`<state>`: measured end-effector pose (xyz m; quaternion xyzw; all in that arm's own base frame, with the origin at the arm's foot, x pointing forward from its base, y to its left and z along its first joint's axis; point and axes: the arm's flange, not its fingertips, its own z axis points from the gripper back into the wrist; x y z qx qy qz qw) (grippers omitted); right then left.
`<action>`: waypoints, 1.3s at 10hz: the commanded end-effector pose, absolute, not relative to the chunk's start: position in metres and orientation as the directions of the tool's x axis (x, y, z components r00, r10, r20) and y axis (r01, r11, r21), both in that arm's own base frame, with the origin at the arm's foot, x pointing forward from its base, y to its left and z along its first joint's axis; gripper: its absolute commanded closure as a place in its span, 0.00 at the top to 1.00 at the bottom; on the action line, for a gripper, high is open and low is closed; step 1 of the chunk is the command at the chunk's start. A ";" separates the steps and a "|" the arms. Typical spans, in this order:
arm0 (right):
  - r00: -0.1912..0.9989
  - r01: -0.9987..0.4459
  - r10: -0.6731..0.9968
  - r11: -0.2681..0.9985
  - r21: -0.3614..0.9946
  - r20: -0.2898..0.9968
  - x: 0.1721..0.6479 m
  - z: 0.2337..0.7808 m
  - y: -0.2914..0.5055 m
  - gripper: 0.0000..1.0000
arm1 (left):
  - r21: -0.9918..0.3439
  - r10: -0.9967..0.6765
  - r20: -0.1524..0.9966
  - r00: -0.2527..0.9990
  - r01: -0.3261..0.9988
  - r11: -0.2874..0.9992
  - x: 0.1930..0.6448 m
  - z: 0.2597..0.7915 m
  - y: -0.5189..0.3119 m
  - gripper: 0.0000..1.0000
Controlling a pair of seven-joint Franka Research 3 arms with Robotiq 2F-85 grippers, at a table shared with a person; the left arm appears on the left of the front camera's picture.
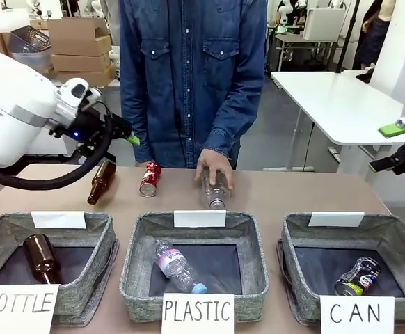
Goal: Sort the can waste into the basket.
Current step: Pick up the can waste from the table and place it in the right Fabric basket.
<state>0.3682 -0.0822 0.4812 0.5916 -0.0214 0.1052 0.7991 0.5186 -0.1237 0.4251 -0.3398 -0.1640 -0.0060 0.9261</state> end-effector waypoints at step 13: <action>0.972 -0.217 0.150 0.288 0.933 0.180 0.368 0.481 -0.084 1.00 | -0.927 0.245 0.275 0.930 0.189 0.324 0.413 0.456 0.072 1.00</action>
